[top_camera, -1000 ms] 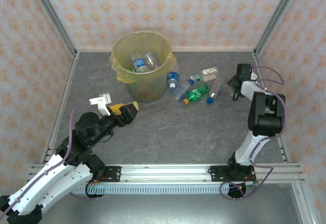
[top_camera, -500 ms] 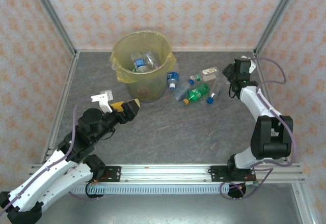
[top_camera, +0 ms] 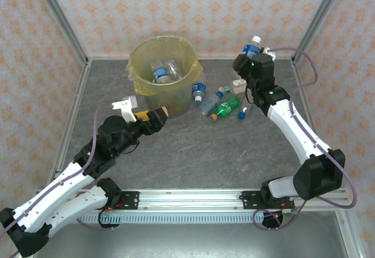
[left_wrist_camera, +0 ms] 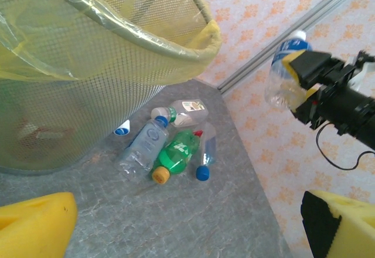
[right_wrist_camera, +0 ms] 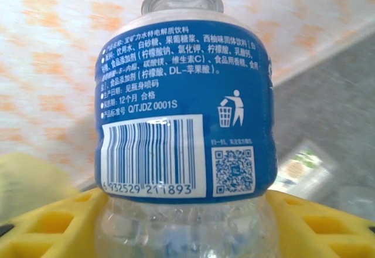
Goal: Put the plastic bottles in the bin
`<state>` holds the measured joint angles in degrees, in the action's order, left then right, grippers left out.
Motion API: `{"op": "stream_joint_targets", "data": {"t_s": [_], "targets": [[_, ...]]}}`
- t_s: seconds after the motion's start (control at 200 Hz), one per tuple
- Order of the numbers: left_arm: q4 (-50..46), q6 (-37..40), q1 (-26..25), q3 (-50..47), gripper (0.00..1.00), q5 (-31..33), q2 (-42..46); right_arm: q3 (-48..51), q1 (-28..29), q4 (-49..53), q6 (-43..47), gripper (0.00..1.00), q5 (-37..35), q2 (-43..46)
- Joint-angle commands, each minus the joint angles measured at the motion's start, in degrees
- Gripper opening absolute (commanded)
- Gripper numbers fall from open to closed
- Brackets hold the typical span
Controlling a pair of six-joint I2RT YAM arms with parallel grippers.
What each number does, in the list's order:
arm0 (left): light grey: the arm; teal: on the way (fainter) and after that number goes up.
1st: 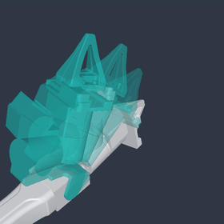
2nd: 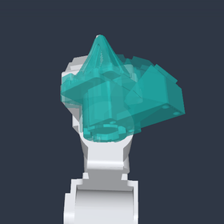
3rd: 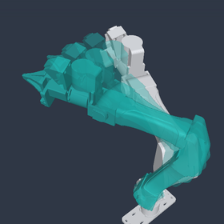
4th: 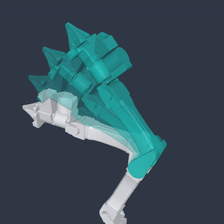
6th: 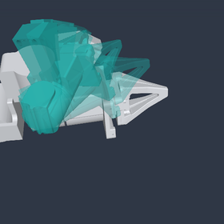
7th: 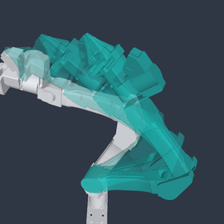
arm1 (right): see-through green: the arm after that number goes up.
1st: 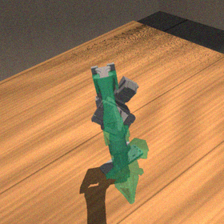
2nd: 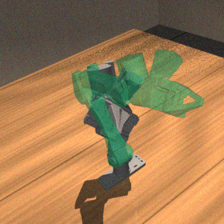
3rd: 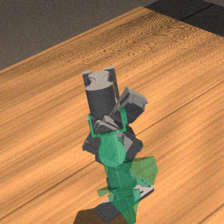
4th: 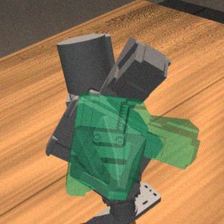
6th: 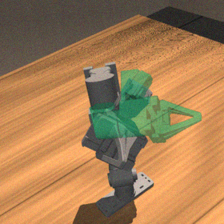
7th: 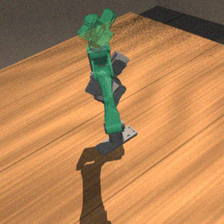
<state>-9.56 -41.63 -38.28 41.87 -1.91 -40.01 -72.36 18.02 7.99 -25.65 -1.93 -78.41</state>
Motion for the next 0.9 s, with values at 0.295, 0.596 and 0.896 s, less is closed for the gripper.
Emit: {"op": "stream_joint_targets", "data": {"t_s": [0.295, 0.596, 0.896], "targets": [[-3.3, -2.1, -0.7, 2.6, 0.99, 12.2, 4.2, -22.4, 19.6, 4.3, 10.6, 0.61, -10.2, -9.2], [-8.0, -4.7, -0.7, 2.4, 0.99, 22.1, 12.9, -34.3, 27.8, 7.3, 14.0, 0.61, -12.7, -21.8], [-9.8, -4.6, -0.7, 2.6, 0.99, 22.1, 13.9, -46.1, 32.3, 14.6, 15.3, 0.61, -13.6, -32.8]]}}
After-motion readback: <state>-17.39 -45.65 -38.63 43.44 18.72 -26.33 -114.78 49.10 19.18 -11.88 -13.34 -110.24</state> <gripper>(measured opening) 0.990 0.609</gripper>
